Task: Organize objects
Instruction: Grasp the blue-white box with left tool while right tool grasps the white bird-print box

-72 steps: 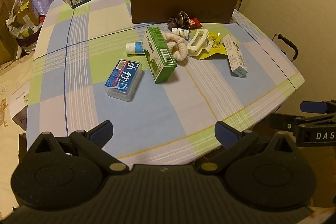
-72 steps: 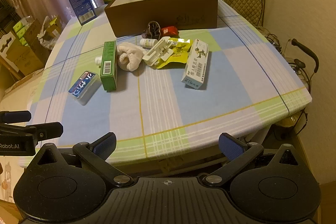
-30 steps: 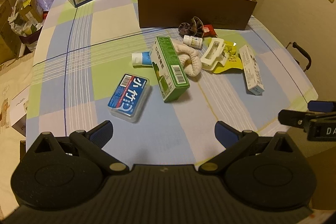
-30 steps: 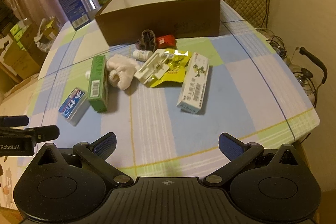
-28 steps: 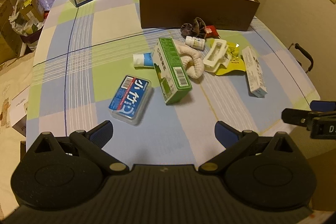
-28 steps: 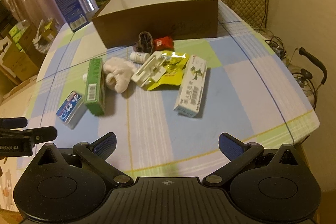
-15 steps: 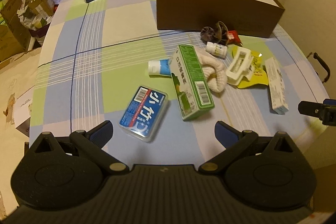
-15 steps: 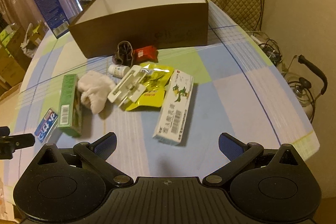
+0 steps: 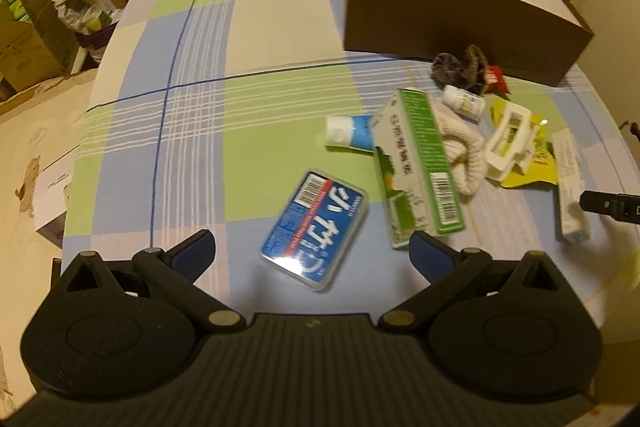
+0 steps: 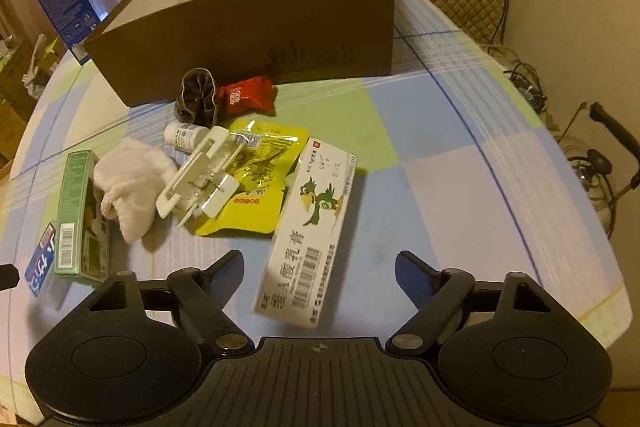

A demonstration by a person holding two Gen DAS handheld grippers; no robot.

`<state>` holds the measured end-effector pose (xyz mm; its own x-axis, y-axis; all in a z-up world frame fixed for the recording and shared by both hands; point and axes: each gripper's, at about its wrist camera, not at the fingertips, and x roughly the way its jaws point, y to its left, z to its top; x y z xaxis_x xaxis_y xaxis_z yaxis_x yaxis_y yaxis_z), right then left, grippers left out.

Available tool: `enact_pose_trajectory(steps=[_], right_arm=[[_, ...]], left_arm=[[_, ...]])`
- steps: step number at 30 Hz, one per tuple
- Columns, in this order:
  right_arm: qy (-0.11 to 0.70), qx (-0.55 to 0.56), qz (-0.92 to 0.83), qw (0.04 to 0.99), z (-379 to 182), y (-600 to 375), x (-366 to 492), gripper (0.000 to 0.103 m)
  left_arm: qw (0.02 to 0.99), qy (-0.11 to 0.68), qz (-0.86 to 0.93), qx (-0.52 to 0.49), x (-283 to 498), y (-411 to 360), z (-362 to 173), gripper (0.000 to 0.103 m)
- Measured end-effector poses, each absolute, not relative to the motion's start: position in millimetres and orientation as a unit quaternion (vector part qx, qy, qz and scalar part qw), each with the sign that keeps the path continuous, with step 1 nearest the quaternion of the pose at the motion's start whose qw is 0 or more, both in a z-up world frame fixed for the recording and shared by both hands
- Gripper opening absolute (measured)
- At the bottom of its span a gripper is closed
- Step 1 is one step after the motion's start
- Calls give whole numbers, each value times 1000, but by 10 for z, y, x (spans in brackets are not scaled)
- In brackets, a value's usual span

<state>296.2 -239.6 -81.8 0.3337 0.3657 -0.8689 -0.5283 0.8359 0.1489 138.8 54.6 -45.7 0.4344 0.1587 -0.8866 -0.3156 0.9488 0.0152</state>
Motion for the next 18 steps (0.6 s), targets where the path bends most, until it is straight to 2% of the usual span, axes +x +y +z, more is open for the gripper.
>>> enact_pose_trajectory(steps=[16, 18], right_arm=[[528, -72, 283, 798, -1089, -2228, 3250, 57], [530, -71, 290, 794, -1105, -2217, 3259, 43]], left_arm=[[837, 520, 153, -81, 1475, 709, -625, 101], [837, 520, 150, -79, 1485, 711, -634, 101]])
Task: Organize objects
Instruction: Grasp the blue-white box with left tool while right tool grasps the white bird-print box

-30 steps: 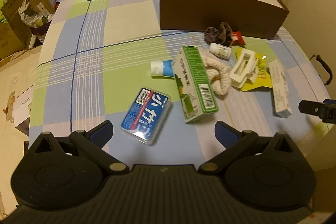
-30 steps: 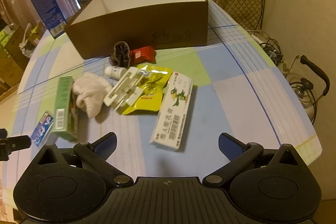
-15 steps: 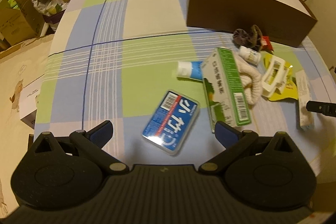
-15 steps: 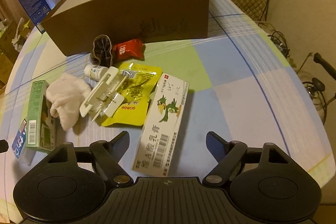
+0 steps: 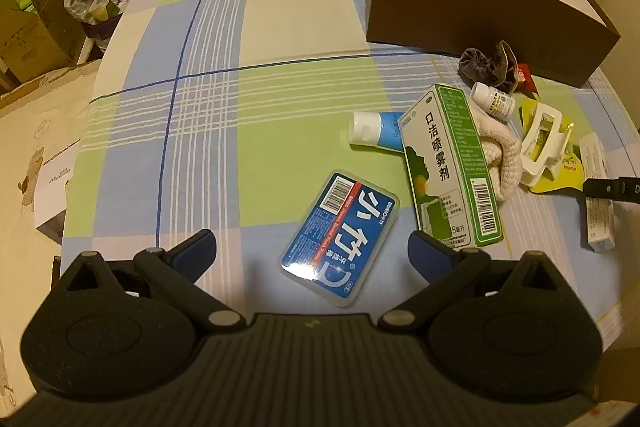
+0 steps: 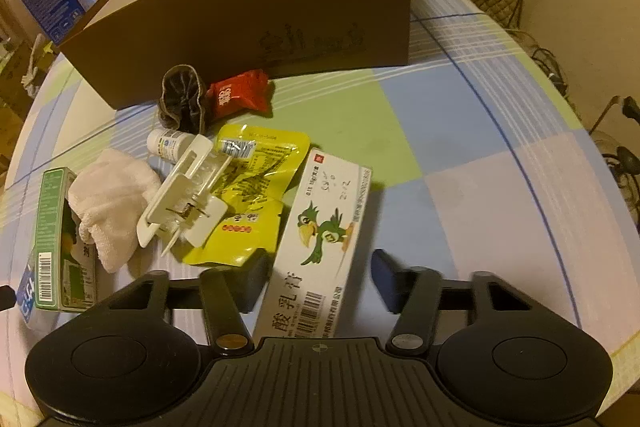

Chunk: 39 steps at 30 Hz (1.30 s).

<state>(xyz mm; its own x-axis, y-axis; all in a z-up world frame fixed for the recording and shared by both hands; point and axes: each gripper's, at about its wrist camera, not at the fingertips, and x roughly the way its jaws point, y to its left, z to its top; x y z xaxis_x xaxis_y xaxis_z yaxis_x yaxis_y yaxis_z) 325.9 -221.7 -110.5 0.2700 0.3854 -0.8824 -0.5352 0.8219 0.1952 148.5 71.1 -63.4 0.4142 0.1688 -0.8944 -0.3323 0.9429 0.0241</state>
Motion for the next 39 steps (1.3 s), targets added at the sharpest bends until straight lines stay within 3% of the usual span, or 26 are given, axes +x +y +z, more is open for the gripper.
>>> enact_pose_trajectory(steps=[16, 27, 39], right_arm=[[519, -57, 247, 817, -976, -2655, 3281, 39], [514, -43, 236, 823, -894, -2860, 3306, 39], [503, -50, 269, 820, -770, -2839, 3417, 39]], left_arm=[[836, 545, 62, -14, 1714, 680, -948, 88], [828, 559, 42, 4, 1842, 620, -1122, 57], [843, 531, 88, -8, 1792, 611, -896, 55]])
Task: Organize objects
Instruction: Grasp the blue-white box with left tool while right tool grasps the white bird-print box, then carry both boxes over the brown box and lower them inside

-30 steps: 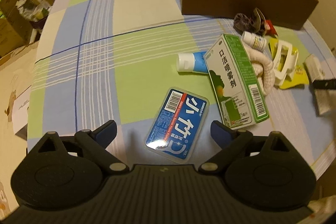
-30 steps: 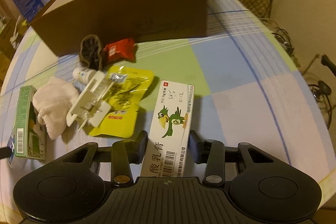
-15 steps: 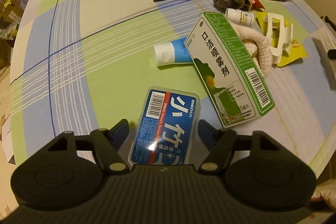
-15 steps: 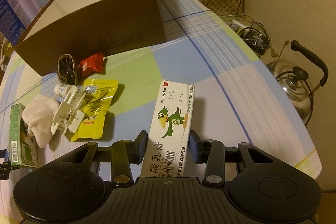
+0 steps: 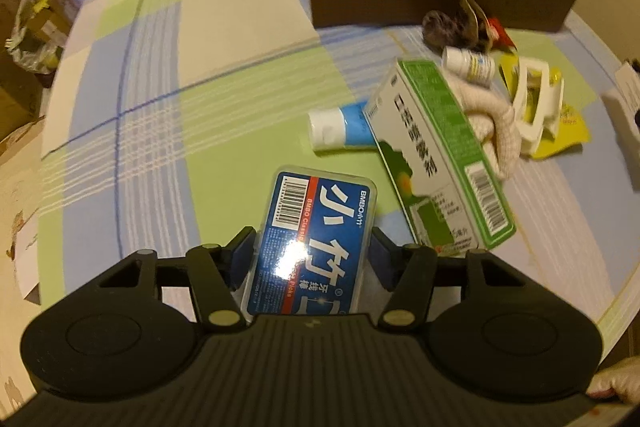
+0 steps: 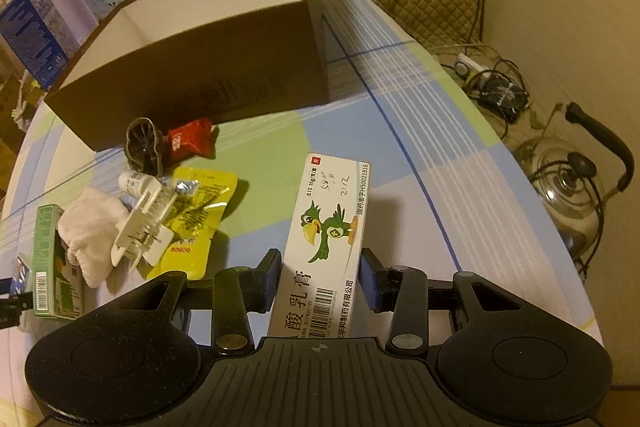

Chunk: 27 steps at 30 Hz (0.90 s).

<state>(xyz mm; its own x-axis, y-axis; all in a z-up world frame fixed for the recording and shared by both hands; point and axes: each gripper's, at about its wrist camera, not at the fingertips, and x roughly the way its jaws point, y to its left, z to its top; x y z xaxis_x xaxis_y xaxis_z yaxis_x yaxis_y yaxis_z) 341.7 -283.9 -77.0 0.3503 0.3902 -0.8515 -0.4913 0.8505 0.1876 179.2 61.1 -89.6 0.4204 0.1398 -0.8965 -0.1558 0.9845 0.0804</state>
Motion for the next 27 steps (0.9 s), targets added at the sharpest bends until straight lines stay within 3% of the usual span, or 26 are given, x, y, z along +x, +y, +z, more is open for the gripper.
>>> enact_pose_trajectory(steps=[12, 27], right_arm=[[471, -63, 333, 814, -446, -2661, 3739, 39], [411, -63, 415, 809, 72, -2186, 4465, 39]], left_arm=[[863, 484, 139, -26, 2007, 547, -289, 55], [895, 426, 130, -10, 3053, 27, 299, 55]])
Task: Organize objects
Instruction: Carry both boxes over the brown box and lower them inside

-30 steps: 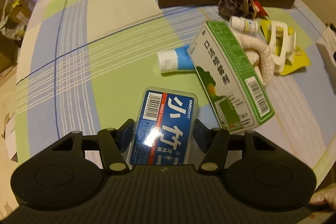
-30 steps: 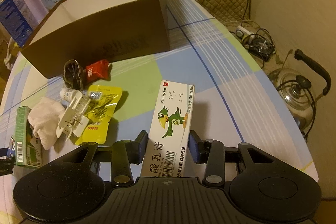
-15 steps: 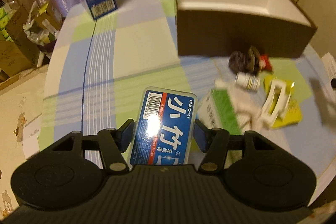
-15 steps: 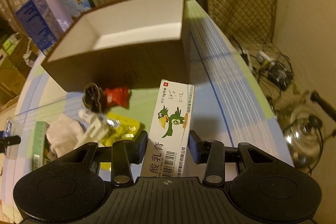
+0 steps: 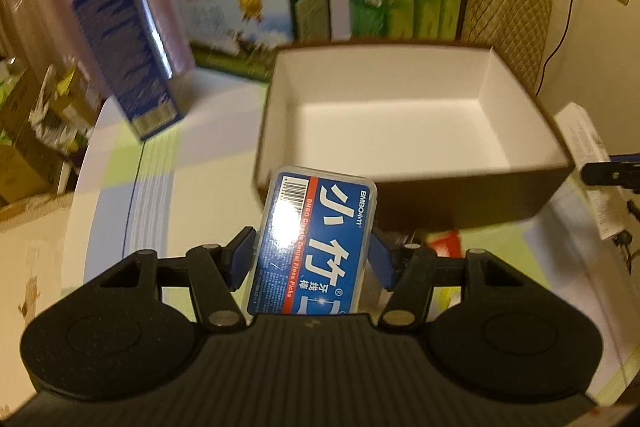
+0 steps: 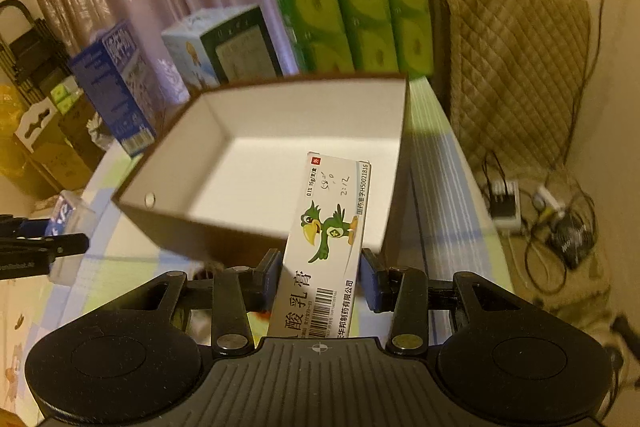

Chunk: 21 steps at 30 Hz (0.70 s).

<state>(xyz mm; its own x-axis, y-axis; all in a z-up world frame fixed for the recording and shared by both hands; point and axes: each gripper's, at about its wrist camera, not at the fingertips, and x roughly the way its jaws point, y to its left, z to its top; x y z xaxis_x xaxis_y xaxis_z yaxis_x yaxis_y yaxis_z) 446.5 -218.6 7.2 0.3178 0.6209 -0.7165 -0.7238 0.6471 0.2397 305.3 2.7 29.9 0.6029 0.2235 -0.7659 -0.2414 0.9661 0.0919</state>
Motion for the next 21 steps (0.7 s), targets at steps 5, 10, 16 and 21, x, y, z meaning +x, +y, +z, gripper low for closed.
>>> enact_pose_trajectory(steps=[5, 10, 16, 21], right_arm=[[395, -54, 419, 816, 209, -1986, 4680, 39], [389, -40, 410, 824, 288, -1800, 4866, 39], [399, -35, 398, 825, 239, -1532, 5039, 39], [419, -42, 389, 819, 40, -1288, 5169, 39]], left_arm=[[903, 416, 110, 3, 3539, -89, 460, 55], [905, 414, 92, 22, 4001, -171, 515, 55], [900, 428, 77, 4, 4433, -111, 393, 56], [889, 453, 75, -11, 4692, -19, 164, 56]])
